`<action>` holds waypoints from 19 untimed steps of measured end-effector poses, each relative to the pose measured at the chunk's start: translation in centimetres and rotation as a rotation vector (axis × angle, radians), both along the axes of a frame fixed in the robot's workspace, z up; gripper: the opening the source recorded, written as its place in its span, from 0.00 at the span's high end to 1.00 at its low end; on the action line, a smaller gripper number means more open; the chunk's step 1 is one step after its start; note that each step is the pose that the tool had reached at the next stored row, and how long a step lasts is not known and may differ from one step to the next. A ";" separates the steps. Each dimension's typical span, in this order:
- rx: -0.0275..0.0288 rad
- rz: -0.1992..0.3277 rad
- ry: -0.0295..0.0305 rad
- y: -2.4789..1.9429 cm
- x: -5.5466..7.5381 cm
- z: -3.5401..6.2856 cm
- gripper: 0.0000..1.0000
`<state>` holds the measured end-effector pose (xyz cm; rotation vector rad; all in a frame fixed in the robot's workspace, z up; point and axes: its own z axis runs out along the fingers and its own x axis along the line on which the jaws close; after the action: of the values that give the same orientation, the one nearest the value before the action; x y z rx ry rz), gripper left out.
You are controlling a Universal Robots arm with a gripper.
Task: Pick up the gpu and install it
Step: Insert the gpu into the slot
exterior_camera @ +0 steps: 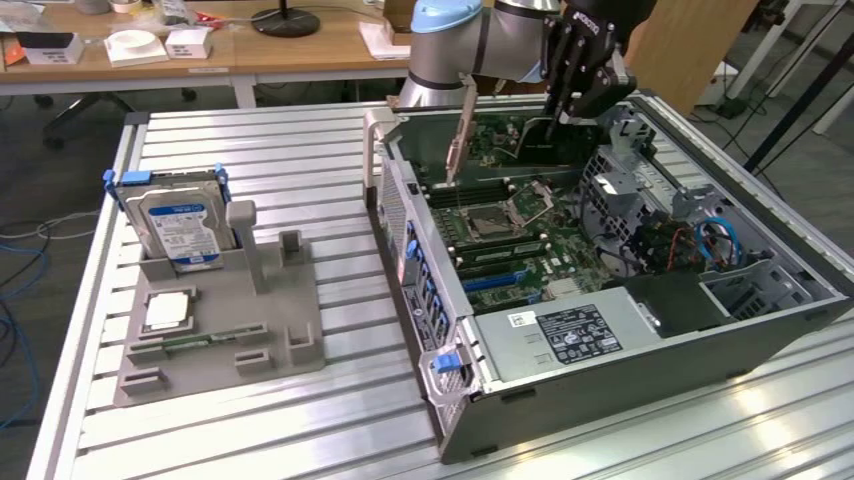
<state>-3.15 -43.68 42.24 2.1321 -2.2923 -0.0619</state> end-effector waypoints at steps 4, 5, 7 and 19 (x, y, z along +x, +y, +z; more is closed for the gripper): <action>0.0000 0.019 0.0000 0.00 0.0 0.00 0.74; 0.0000 0.025 0.0000 0.00 0.0 0.00 0.74; 0.0000 0.038 0.0000 0.00 0.0 0.00 0.74; 0.0000 0.111 0.0000 0.00 0.0 -0.01 0.74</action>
<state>-3.14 -43.68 42.23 2.2544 -2.1690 -0.0609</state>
